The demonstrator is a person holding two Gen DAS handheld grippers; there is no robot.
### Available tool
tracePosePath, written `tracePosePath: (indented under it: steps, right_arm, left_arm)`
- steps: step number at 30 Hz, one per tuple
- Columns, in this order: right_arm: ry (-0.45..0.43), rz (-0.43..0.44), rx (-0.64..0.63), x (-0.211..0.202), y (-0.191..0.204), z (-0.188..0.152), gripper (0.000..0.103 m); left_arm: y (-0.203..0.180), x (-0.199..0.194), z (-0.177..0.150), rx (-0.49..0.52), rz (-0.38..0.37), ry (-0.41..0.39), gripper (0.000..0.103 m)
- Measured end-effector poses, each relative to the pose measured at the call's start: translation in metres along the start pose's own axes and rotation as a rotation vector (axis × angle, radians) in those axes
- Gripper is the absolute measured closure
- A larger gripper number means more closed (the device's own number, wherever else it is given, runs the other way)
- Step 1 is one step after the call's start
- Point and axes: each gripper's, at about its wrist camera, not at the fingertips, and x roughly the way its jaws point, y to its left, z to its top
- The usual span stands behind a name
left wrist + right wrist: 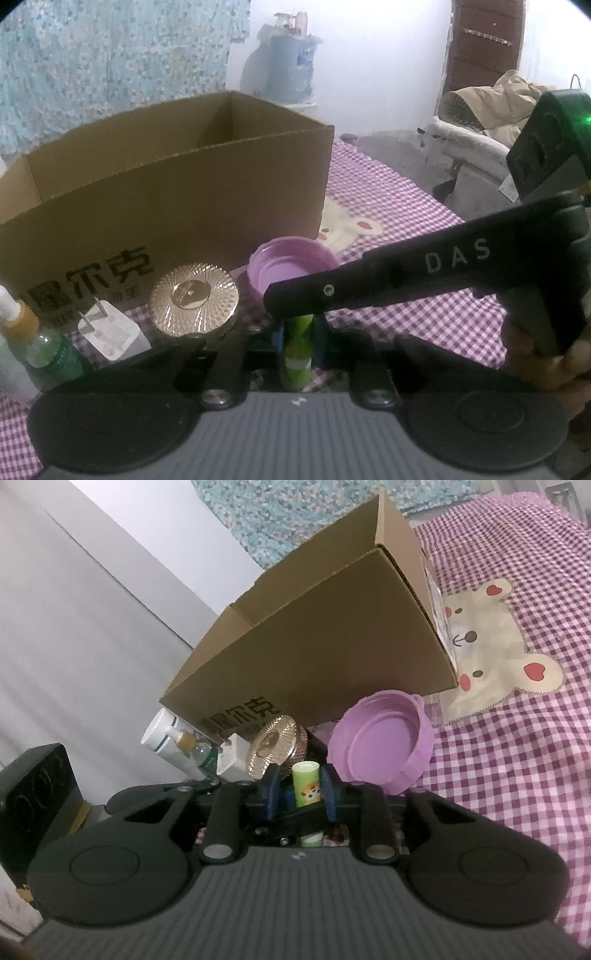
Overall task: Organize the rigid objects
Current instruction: 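Carry the glue stick into the cardboard box and open the right gripper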
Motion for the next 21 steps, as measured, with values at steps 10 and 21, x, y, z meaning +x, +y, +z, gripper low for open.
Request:
tracePosePath:
  steps: [10,21]
  right_arm:
    - [-0.076,0.006,-0.110,-0.027,0.053,0.026,0.085]
    - [0.008,0.100,-0.227,0.040,0.129,0.151,0.086]
  left_arm:
    - [0.005,-0.058,0.030,0.006,0.021,-0.157,0.087]
    - [0.109,-0.080,0.118,-0.131,0.119,-0.117,0.087]
